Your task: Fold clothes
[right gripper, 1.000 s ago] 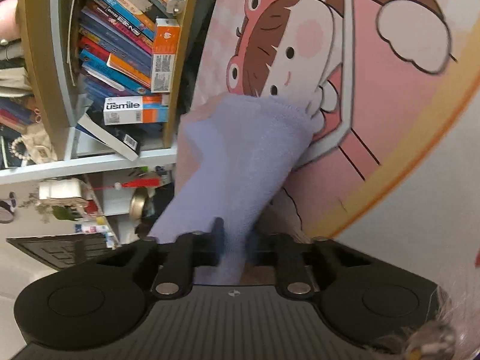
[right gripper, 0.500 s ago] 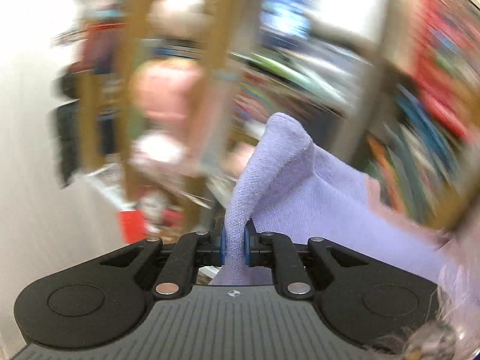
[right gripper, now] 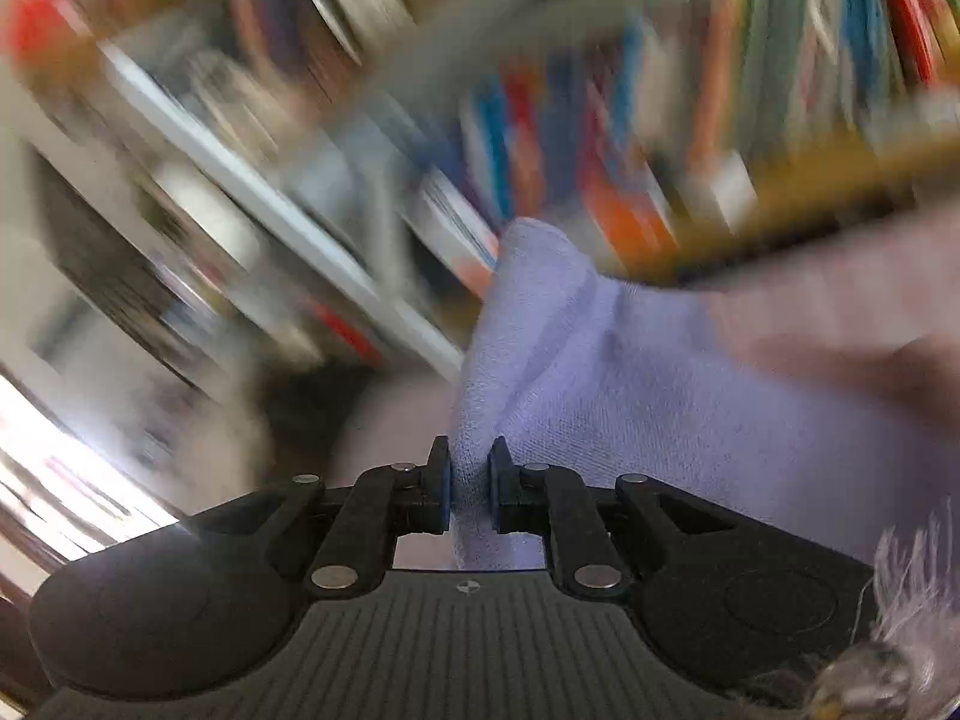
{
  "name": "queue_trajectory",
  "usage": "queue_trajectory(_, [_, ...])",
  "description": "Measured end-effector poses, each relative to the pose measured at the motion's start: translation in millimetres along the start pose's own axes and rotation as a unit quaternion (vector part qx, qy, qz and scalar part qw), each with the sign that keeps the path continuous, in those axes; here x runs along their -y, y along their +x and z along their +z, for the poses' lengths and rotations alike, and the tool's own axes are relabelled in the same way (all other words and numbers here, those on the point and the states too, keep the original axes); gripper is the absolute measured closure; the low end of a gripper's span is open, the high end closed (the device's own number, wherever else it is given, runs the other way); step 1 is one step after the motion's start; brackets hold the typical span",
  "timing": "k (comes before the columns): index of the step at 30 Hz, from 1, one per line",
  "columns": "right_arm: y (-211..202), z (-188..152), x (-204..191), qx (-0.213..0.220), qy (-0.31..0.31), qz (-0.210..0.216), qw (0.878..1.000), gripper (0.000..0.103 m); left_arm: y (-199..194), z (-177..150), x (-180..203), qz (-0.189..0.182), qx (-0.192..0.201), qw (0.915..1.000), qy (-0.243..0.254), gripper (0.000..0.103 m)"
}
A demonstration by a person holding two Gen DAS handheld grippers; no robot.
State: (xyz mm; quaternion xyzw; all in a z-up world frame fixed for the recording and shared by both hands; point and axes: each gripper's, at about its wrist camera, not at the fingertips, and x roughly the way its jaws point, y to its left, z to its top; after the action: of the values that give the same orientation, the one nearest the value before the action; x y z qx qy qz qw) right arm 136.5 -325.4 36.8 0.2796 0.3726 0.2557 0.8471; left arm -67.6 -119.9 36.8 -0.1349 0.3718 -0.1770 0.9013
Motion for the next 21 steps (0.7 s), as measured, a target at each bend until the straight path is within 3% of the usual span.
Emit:
queue_trajectory(5, [50, -17, -15, -0.012, -0.013, -0.020, 1.000, 0.090, -5, -4, -27, 0.041, -0.008, 0.9990, -0.017, 0.091])
queue_trajectory(6, [55, -21, -21, -0.018, -0.024, -0.024, 0.999, 0.083, -7, -4, -32, 0.050, -0.011, 0.9985, -0.022, 0.089])
queue_trajectory(7, [58, -24, -25, -0.031, -0.031, -0.021, 0.999, 0.069, -6, -5, -37, 0.057, -0.017, 0.9979, -0.026, 0.089])
queue_trajectory(9, [62, -30, -33, -0.052, -0.044, -0.015, 0.998, 0.058, -6, -8, -45, 0.078, -0.024, 0.9961, -0.032, 0.072])
queue_trajectory(11, [49, -40, -33, -0.057, -0.054, -0.007, 0.997, 0.058, -13, -6, -49, 0.100, -0.022, 0.9943, -0.027, 0.063])
queue_trajectory(13, [24, -57, -26, -0.062, -0.057, 0.004, 0.996, 0.058, -19, -2, -54, 0.104, -0.017, 0.9943, -0.021, 0.059])
queue_trajectory(15, [-2, -69, -15, -0.060, -0.059, 0.000, 0.996, 0.058, -29, 0, -56, 0.103, -0.008, 0.9945, -0.015, 0.048])
queue_trajectory(21, [-75, -95, 36, -0.036, -0.019, -0.091, 0.995, 0.058, -35, 12, -64, 0.112, -0.006, 0.9937, 0.007, 0.046])
